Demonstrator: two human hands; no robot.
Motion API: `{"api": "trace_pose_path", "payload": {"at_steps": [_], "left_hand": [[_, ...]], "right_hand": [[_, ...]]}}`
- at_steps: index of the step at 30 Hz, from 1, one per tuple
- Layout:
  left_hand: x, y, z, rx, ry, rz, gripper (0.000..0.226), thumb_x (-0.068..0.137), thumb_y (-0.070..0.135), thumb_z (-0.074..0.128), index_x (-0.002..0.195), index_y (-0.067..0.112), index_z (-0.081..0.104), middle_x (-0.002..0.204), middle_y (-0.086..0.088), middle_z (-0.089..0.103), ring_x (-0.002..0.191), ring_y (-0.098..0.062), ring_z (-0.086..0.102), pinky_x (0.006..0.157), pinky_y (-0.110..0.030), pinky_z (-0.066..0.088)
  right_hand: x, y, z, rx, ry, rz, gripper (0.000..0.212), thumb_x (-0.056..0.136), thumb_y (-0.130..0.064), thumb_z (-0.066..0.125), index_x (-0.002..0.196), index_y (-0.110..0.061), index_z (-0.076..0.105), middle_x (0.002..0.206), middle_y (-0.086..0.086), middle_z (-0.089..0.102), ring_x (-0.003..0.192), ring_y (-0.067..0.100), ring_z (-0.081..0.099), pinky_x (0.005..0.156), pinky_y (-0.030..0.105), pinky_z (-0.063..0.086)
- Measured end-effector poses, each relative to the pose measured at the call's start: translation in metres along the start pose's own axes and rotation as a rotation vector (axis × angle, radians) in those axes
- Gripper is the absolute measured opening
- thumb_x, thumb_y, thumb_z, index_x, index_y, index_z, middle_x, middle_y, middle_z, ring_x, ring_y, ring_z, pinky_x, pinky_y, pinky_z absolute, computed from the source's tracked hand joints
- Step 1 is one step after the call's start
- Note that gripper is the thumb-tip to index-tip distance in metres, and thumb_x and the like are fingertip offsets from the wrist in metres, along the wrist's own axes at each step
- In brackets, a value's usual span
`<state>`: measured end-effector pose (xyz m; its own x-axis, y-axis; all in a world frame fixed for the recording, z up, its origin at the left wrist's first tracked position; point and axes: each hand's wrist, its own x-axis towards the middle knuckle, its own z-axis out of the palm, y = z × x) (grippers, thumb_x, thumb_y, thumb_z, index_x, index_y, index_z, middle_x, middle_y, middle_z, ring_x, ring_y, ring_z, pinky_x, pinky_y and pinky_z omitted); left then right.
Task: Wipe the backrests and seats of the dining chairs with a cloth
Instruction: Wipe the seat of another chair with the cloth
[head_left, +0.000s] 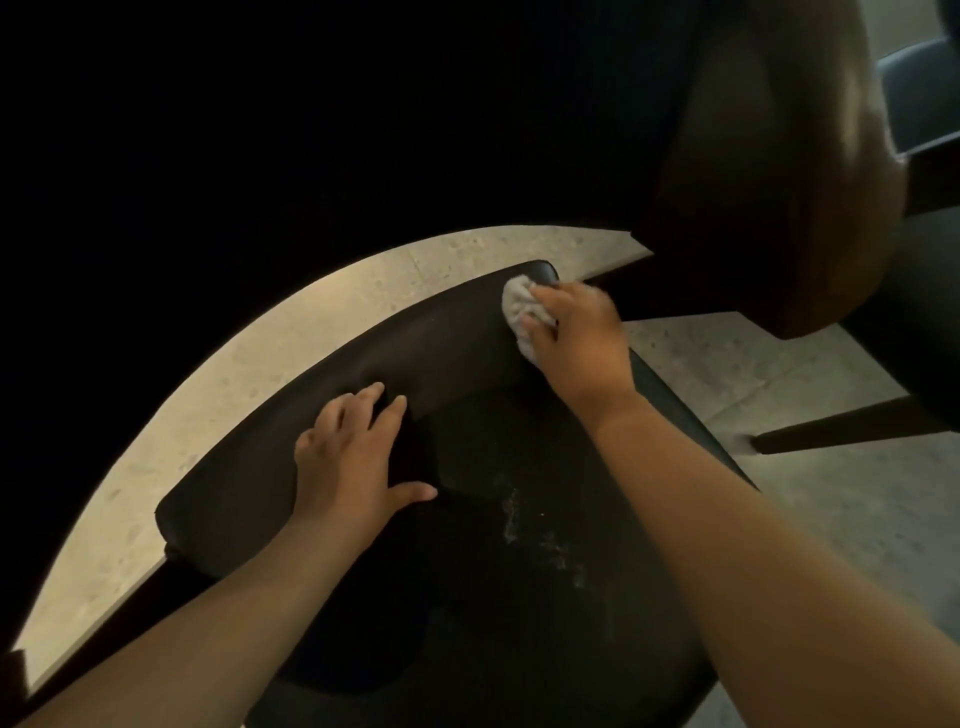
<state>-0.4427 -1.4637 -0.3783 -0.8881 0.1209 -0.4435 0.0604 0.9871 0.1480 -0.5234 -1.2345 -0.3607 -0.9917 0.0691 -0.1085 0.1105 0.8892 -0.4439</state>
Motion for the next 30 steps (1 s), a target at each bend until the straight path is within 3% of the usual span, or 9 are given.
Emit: {"api": "trace_pose_path", "payload": {"at_steps": [2, 5, 8, 13, 17, 20, 23, 27, 30], "left_hand": [[0.0, -0.001, 0.0, 0.005, 0.007, 0.004, 0.101, 0.07, 0.069, 0.068, 0.151, 0.034, 0.019, 0.159, 0.005, 0.01, 0.145, -0.024, 0.01, 0.113, -0.048, 0.024], [0.0, -0.001, -0.001, 0.0, 0.01, 0.006, 0.101, 0.07, 0.069, 0.067, 0.151, 0.035, 0.018, 0.159, 0.006, 0.009, 0.144, -0.024, 0.009, 0.113, -0.047, 0.024], [0.001, 0.002, -0.001, 0.003, 0.013, 0.01, 0.1, 0.071, 0.069, 0.067, 0.151, 0.035, 0.018, 0.159, 0.006, 0.009, 0.144, -0.023, 0.009, 0.113, -0.046, 0.024], [0.004, 0.004, -0.001, -0.041, 0.013, -0.016, 0.1, 0.068, 0.067, 0.071, 0.15, 0.036, 0.022, 0.157, 0.007, 0.011, 0.143, -0.022, 0.009, 0.113, -0.047, 0.023], [0.004, 0.004, 0.001, -0.061, 0.017, -0.027, 0.101, 0.068, 0.066, 0.072, 0.15, 0.036, 0.021, 0.158, 0.008, 0.01, 0.144, -0.022, 0.006, 0.113, -0.047, 0.021], [0.002, 0.005, 0.003, -0.05, 0.021, -0.029, 0.1, 0.069, 0.066, 0.071, 0.151, 0.036, 0.02, 0.158, 0.008, 0.008, 0.144, -0.021, 0.006, 0.113, -0.046, 0.021], [0.001, 0.006, 0.003, -0.05, 0.027, -0.029, 0.099, 0.07, 0.066, 0.07, 0.151, 0.037, 0.019, 0.158, 0.009, 0.007, 0.144, -0.02, 0.004, 0.113, -0.045, 0.02], [-0.001, 0.006, 0.004, -0.072, 0.042, -0.032, 0.098, 0.07, 0.064, 0.071, 0.15, 0.036, 0.022, 0.159, 0.009, 0.009, 0.145, -0.02, 0.005, 0.113, -0.045, 0.02], [-0.001, 0.006, 0.004, -0.067, 0.045, -0.029, 0.098, 0.071, 0.064, 0.07, 0.15, 0.036, 0.02, 0.159, 0.01, 0.008, 0.144, -0.019, 0.004, 0.113, -0.045, 0.02]], "right_hand": [[-0.008, 0.002, 0.013, -0.022, -0.034, 0.026, 0.044, 0.097, -0.033, 0.054, 0.139, -0.021, 0.05, 0.133, 0.004, 0.053, 0.121, 0.023, 0.046, 0.102, 0.038, 0.042], [-0.022, 0.007, 0.02, -0.002, 0.013, -0.023, 0.03, 0.095, -0.025, 0.057, 0.124, -0.019, 0.062, 0.117, 0.001, 0.061, 0.11, 0.019, 0.051, 0.09, 0.026, 0.043], [-0.029, 0.011, 0.015, 0.086, -0.029, -0.041, 0.022, 0.095, -0.021, 0.058, 0.115, -0.021, 0.067, 0.106, -0.002, 0.063, 0.099, 0.014, 0.056, 0.086, 0.026, 0.047], [0.003, 0.009, 0.003, 0.044, 0.16, -0.052, 0.023, 0.097, -0.02, 0.054, 0.116, -0.014, 0.066, 0.111, 0.006, 0.062, 0.101, 0.019, 0.056, 0.086, 0.03, 0.049], [0.041, -0.005, 0.024, -0.064, 0.073, 0.131, 0.032, 0.099, -0.031, 0.05, 0.126, -0.015, 0.057, 0.126, 0.007, 0.053, 0.118, 0.023, 0.047, 0.098, 0.035, 0.044], [0.044, -0.005, 0.038, 0.02, 0.044, 0.205, 0.037, 0.098, -0.035, 0.05, 0.13, -0.017, 0.054, 0.13, 0.005, 0.051, 0.121, 0.022, 0.048, 0.103, 0.037, 0.042], [0.035, 0.002, 0.036, 0.066, 0.041, 0.116, 0.036, 0.099, -0.02, 0.051, 0.135, -0.017, 0.054, 0.141, 0.004, 0.05, 0.13, 0.02, 0.045, 0.11, 0.031, 0.035], [-0.006, 0.006, 0.03, 0.073, -0.151, -0.116, 0.044, 0.095, -0.012, 0.056, 0.137, -0.024, 0.053, 0.148, -0.003, 0.045, 0.137, 0.013, 0.037, 0.113, 0.022, 0.019], [-0.021, 0.011, 0.023, 0.162, -0.015, -0.132, 0.042, 0.09, -0.018, 0.063, 0.131, -0.025, 0.057, 0.137, -0.006, 0.053, 0.122, 0.006, 0.049, 0.104, 0.019, 0.035]]}}
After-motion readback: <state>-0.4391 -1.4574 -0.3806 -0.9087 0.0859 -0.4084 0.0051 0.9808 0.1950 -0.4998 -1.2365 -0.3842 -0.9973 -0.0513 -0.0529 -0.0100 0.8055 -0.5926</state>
